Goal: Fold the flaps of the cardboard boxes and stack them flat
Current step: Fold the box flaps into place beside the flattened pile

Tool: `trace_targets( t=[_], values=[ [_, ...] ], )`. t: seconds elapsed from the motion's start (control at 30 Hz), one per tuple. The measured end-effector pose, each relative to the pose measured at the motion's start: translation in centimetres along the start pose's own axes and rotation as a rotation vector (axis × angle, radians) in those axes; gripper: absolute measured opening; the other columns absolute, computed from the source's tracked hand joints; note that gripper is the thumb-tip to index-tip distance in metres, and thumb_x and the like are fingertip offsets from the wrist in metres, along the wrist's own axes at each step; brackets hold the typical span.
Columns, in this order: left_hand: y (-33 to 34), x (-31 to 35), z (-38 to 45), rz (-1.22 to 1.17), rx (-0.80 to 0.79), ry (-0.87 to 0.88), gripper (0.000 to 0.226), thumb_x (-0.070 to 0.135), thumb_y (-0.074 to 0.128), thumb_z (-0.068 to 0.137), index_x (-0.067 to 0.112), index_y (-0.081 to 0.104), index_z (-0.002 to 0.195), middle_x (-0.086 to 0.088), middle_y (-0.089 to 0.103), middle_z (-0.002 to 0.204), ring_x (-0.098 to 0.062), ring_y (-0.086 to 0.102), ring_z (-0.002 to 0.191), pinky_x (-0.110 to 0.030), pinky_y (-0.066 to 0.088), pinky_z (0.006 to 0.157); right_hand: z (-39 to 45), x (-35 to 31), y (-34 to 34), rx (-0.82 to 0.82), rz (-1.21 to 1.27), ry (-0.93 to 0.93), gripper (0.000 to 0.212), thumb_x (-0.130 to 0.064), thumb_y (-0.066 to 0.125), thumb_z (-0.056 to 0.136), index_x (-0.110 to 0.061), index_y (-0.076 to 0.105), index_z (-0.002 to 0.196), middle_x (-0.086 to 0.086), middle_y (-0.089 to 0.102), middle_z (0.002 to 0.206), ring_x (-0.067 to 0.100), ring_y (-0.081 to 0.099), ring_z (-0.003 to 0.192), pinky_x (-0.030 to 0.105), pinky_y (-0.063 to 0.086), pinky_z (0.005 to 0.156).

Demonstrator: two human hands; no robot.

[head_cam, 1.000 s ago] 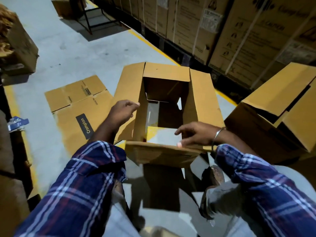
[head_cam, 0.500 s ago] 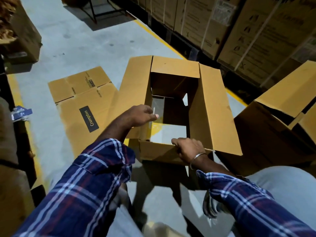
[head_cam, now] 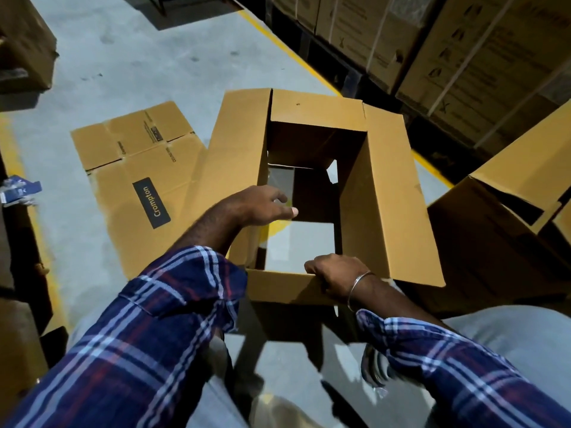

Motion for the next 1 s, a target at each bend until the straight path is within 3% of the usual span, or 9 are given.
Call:
trace_targets(
  t=[0.1, 0.2, 0.37, 0.6, 0.67, 0.8, 0.87, 0.93, 1.0],
  values=[
    [-0.1, 0.1, 0.1, 0.047, -0.023, 0.021, 0.072, 0.060, 0.057, 0.097, 0.019, 0.044, 0.154, -0.007, 0.042, 0.160, -0.025, 0.044, 0.143, -0.047, 0.040, 0.114, 0.6, 0.8, -0.2, -0.168, 0.098, -0.022, 0.024, -0.025, 0.078, 0.082, -0.025, 0.066, 0.102, 0.002, 0.069, 0.106, 0.025, 0.064, 0.099, 0.033, 0.049, 0.073],
    [-0.8, 0.4, 0.2, 0.084, -0.023, 0.039, 0.073, 0.064, 0.055, 0.097, 0.021, 0.043, 0.154, -0.007, 0.042, 0.160, -0.025, 0.044, 0.142, -0.046, 0.041, 0.113, 1.0, 2.2, -2.4, -0.239, 0.437, -0.018, 0.046, -0.052, 0.081, 0.081, -0.025, 0.073, 0.118, -0.004, 0.074, 0.111, 0.016, 0.068, 0.099, 0.031, 0.052, 0.090],
    [-1.9, 1.3, 0.0, 0.085, -0.012, 0.018, 0.069, 0.060, 0.054, 0.098, 0.022, 0.042, 0.155, -0.009, 0.045, 0.157, -0.025, 0.046, 0.140, -0.044, 0.041, 0.112, 5.4, 6.4, -8.1, 0.207, 0.572, 0.122, 0.041, -0.041, 0.066, 0.096, -0.017, 0.069, 0.130, 0.001, 0.068, 0.130, 0.018, 0.062, 0.120, 0.026, 0.043, 0.095],
    [-1.9, 1.3, 0.5, 0.083, -0.055, -0.060, 0.067, 0.056, 0.053, 0.101, 0.023, 0.039, 0.157, -0.007, 0.048, 0.155, -0.027, 0.045, 0.142, -0.042, 0.040, 0.113, 15.3, 12.5, -10.7, 0.290, 0.543, 0.330, 0.066, -0.030, 0.072, 0.094, -0.013, 0.045, 0.152, 0.010, 0.045, 0.156, 0.027, 0.044, 0.142, 0.031, 0.035, 0.112],
    [-1.9, 0.9, 0.9, 0.072, -0.063, -0.084, 0.068, 0.057, 0.054, 0.100, 0.024, 0.038, 0.157, -0.007, 0.049, 0.155, -0.027, 0.047, 0.141, -0.044, 0.042, 0.112, 17.2, 13.8, -12.3, 0.396, 0.499, 0.333, 0.064, -0.024, 0.071, 0.094, -0.009, 0.045, 0.150, 0.014, 0.046, 0.153, 0.029, 0.043, 0.141, 0.030, 0.032, 0.113],
    [-2.1, 0.0, 1.7, 0.037, -0.057, -0.117, 0.068, 0.059, 0.054, 0.099, 0.026, 0.039, 0.156, -0.009, 0.052, 0.151, -0.027, 0.053, 0.133, -0.046, 0.047, 0.108, 18.9, 15.3, -16.4, 0.838, 0.401, 0.267, 0.052, -0.021, 0.056, 0.089, -0.008, 0.055, 0.140, 0.019, 0.054, 0.134, 0.035, 0.051, 0.128, 0.037, 0.038, 0.107],
    [-2.3, -0.4, 2.1, 0.027, -0.051, -0.118, 0.067, 0.059, 0.055, 0.099, 0.027, 0.039, 0.155, -0.008, 0.052, 0.152, -0.027, 0.053, 0.133, -0.047, 0.048, 0.107, 19.5, 15.8, -18.5, 0.989, 0.338, 0.237, 0.057, -0.020, 0.054, 0.087, -0.011, 0.052, 0.143, 0.016, 0.052, 0.137, 0.033, 0.050, 0.127, 0.039, 0.042, 0.105],
    [-2.5, -0.6, 2.7, 0.024, -0.045, -0.112, 0.066, 0.060, 0.054, 0.098, 0.027, 0.041, 0.154, -0.007, 0.053, 0.150, -0.025, 0.054, 0.132, -0.047, 0.048, 0.106, 20.4, 16.3, -20.6, 1.031, 0.258, 0.224, 0.068, -0.018, 0.056, 0.087, -0.016, 0.039, 0.153, 0.011, 0.045, 0.148, 0.029, 0.045, 0.133, 0.039, 0.040, 0.109],
    [-2.5, -0.9, 3.0, 0.026, -0.035, -0.117, 0.069, 0.065, 0.053, 0.097, 0.030, 0.040, 0.154, -0.006, 0.052, 0.151, -0.025, 0.054, 0.131, -0.047, 0.049, 0.105, 21.9, 17.1, -22.1, 0.969, 0.175, 0.263, 0.077, -0.018, 0.060, 0.089, -0.020, 0.028, 0.159, 0.007, 0.034, 0.160, 0.026, 0.033, 0.146, 0.042, 0.035, 0.117]
  ],
)
Point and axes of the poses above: each hand's wrist, its own z-axis towards the middle knuckle, its own y-axis out of the palm, x = y × z, the point moved 3 cm from there along z, towards the middle knuckle
